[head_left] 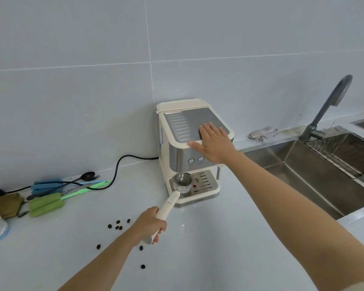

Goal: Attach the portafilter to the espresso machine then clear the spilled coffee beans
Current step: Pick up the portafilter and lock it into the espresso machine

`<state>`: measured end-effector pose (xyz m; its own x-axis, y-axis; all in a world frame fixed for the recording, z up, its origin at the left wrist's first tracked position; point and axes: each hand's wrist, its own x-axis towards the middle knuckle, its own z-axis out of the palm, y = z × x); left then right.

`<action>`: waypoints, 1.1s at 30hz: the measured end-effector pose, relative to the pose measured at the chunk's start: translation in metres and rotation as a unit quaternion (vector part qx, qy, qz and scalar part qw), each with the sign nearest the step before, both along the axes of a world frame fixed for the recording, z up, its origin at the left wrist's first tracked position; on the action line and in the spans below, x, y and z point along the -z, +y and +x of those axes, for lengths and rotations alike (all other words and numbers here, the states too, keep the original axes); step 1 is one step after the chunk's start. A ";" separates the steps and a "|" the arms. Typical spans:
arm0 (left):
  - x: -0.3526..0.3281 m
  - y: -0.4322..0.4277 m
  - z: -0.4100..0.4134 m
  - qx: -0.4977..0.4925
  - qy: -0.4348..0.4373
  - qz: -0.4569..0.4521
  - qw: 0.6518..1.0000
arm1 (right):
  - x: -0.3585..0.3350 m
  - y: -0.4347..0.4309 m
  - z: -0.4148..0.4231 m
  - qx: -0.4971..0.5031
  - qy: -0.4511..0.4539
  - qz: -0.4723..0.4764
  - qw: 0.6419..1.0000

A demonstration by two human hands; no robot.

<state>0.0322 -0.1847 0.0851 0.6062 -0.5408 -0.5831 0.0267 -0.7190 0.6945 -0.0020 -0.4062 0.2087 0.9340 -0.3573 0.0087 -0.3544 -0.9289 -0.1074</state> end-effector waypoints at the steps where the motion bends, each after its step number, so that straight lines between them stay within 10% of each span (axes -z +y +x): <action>1: 0.001 -0.001 0.000 0.000 -0.006 -0.002 1.000 | -0.001 0.001 0.001 -0.015 0.001 -0.003 1.000; 33: -0.020 -0.052 0.087 0.112 -0.050 -0.027 0.992 | 0.000 -0.015 0.005 -0.068 0.012 -0.050 0.996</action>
<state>0.1190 -0.2370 0.1047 0.5206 -0.6975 -0.4924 -0.1998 -0.6602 0.7240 0.0030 -0.4215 0.2089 0.9739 -0.2267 0.0150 -0.2266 -0.9740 -0.0054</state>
